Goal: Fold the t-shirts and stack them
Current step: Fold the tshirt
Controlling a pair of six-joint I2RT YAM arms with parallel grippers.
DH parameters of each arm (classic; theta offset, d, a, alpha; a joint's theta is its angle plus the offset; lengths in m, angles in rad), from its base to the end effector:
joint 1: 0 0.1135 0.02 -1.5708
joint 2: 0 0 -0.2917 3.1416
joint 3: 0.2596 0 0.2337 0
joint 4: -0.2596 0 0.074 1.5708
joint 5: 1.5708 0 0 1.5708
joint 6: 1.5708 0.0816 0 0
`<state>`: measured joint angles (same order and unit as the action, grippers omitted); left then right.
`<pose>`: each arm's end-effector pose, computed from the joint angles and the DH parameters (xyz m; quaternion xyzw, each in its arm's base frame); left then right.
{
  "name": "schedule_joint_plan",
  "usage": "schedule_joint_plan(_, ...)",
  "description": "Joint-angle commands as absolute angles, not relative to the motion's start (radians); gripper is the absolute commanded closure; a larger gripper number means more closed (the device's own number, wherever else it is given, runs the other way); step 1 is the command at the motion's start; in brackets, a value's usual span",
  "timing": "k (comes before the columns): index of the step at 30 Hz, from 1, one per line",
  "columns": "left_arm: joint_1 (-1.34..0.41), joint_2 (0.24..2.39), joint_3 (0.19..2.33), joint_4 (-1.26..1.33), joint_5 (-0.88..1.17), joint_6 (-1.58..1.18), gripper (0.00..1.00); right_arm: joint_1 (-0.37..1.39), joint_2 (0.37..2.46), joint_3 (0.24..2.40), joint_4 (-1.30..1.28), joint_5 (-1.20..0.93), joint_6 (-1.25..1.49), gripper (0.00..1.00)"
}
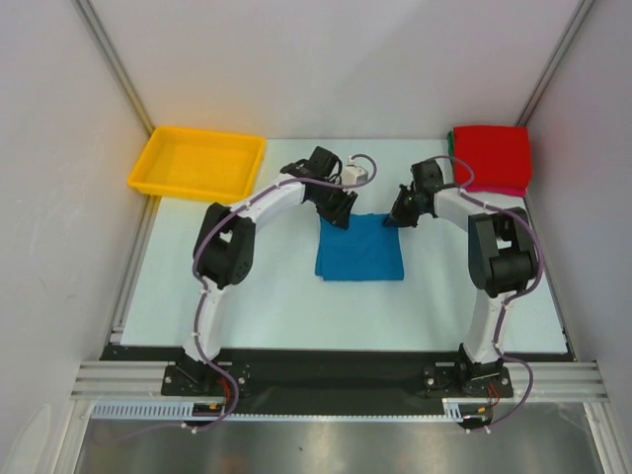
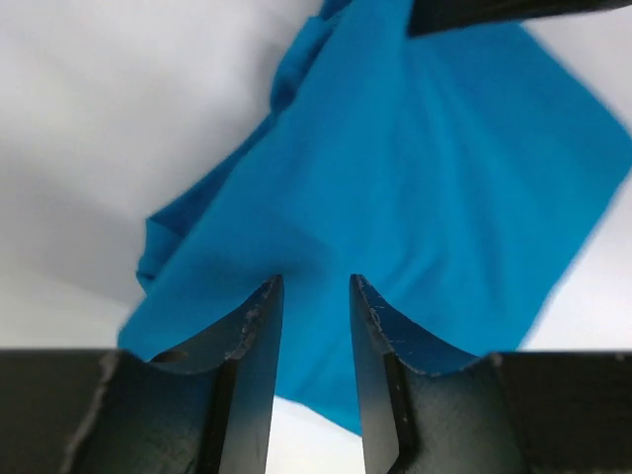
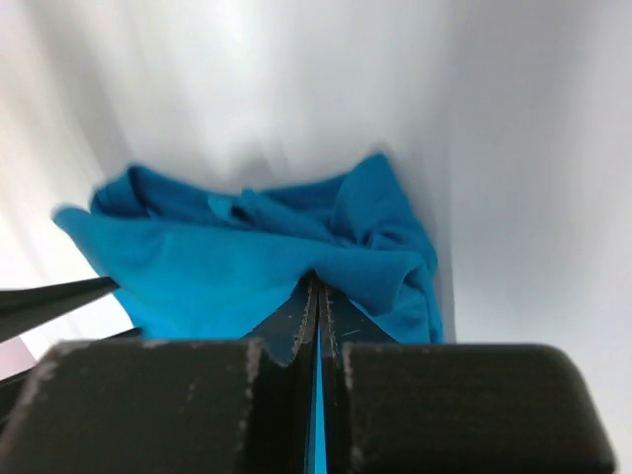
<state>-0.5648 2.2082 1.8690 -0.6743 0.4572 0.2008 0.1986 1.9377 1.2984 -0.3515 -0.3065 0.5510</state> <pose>0.4068 -0.3004 0.2044 0.4076 0.8454 -0.2628 0.2240 0.4117 0.1080 0.1722 0.1230 0.9400 0.2396 0.2094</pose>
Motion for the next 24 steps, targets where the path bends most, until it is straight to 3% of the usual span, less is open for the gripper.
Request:
schedule_joint_plan(1, -0.540, 2.273, 1.988, -0.652, 0.419, 0.163, 0.62, 0.186, 1.983, 1.431, -0.301, -0.319, 0.561, 1.00)
schedule_joint_plan(7, -0.511, 2.359, 2.064, -0.597, 0.335, 0.130, 0.59, 0.155, 2.083, 1.450, -0.253, -0.328, 0.629, 0.98)
schedule_joint_plan(13, -0.500, 2.439, 2.128, -0.630, 0.276, 0.097, 0.57, 0.140, 2.152, 1.503, -0.224, -0.339, 0.653, 0.87)
schedule_joint_plan(17, -0.499, 2.436, 2.134, -0.641, 0.261, 0.106, 0.57, 0.129, 2.138, 1.565, -0.271, -0.305, 0.634, 0.67)
schedule_joint_plan(20, -0.494, 2.389, 2.132, -0.655, 0.255, 0.120, 0.56, 0.124, 2.045, 1.582, -0.348, -0.256, 0.531, 0.39)
schedule_joint_plan(24, -0.468, 2.303, 2.131, -0.672, 0.255, 0.138, 0.46, 0.104, 1.925, 1.508, -0.466, -0.244, 0.413, 0.30)
